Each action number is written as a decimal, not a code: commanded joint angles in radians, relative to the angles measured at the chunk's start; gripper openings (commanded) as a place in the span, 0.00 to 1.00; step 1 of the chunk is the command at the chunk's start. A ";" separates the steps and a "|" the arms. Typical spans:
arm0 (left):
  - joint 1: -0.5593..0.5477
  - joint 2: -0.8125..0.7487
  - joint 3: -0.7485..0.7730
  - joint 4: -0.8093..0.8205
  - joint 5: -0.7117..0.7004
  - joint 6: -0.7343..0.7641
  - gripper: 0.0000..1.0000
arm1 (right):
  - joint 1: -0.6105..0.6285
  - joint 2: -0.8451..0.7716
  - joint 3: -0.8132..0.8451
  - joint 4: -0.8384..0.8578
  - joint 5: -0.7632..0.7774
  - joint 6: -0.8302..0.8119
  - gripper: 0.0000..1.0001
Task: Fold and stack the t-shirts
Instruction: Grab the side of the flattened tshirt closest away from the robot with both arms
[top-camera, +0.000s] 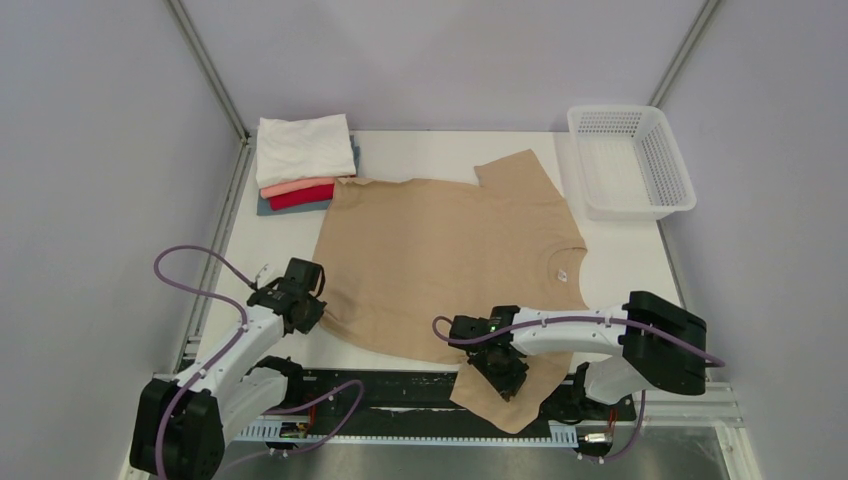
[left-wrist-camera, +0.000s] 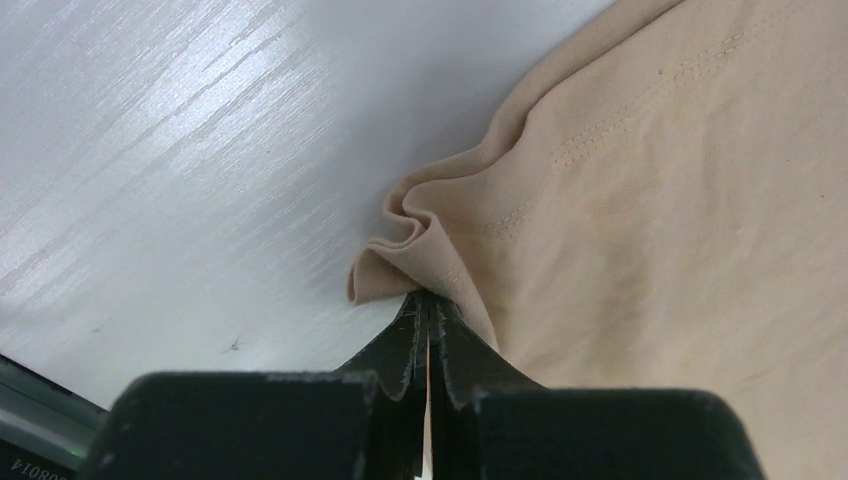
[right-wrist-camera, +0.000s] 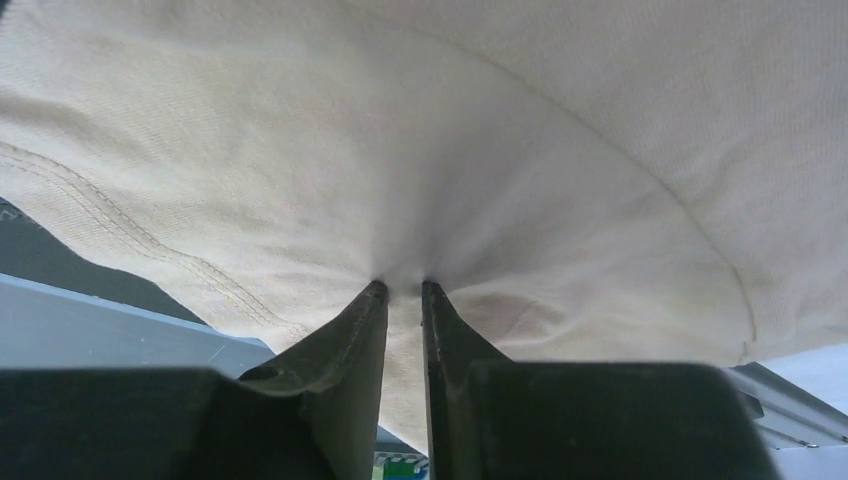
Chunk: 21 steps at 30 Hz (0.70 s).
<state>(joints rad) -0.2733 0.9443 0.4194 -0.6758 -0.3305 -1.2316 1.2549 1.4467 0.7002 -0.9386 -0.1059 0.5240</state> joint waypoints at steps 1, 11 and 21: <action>-0.003 -0.013 -0.035 -0.030 0.004 -0.018 0.00 | 0.024 0.052 -0.061 0.100 0.027 0.097 0.16; -0.002 -0.028 -0.039 -0.029 0.008 -0.011 0.00 | 0.028 -0.065 -0.048 0.145 0.018 0.052 0.00; -0.002 -0.036 -0.038 -0.018 0.015 0.007 0.00 | 0.028 -0.213 0.036 0.048 0.237 0.100 0.00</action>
<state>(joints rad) -0.2733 0.9157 0.4061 -0.6750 -0.3279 -1.2285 1.2766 1.3243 0.6636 -0.9070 -0.0109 0.5800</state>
